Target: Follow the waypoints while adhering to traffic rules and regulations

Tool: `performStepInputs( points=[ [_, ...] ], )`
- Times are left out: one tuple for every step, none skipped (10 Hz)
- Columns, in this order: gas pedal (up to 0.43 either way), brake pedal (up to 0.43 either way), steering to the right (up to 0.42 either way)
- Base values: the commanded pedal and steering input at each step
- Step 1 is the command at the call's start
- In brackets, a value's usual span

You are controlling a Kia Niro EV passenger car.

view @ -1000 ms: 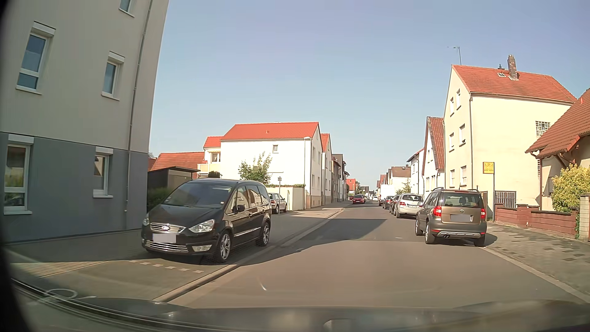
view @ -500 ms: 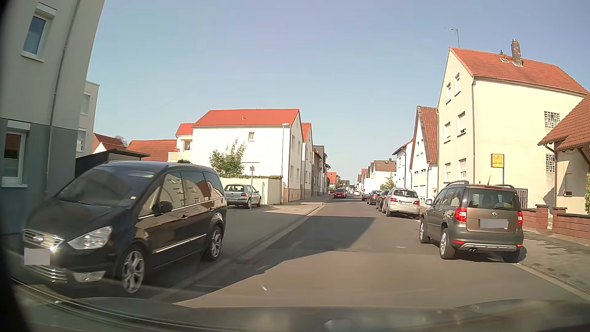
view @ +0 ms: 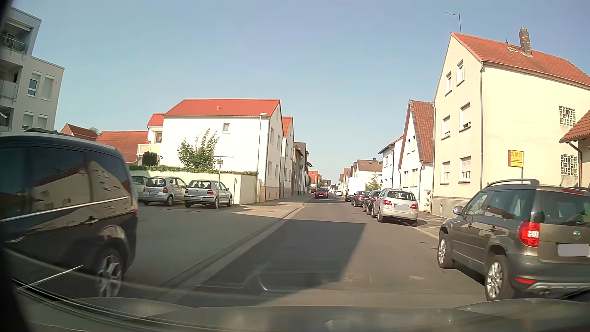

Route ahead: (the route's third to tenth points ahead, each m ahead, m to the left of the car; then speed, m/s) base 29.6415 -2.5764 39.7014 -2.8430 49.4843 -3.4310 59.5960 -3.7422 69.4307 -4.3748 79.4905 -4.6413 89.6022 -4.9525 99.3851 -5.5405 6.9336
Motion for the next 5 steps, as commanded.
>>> performStepInputs(
  points=[
    [0.177,0.03,0.046],
    [0.177,0.03,0.038],
    [0.177,0.03,0.032],
    [0.177,0.03,0.025],
    [0.177,0.03,0.02]
  ],
)
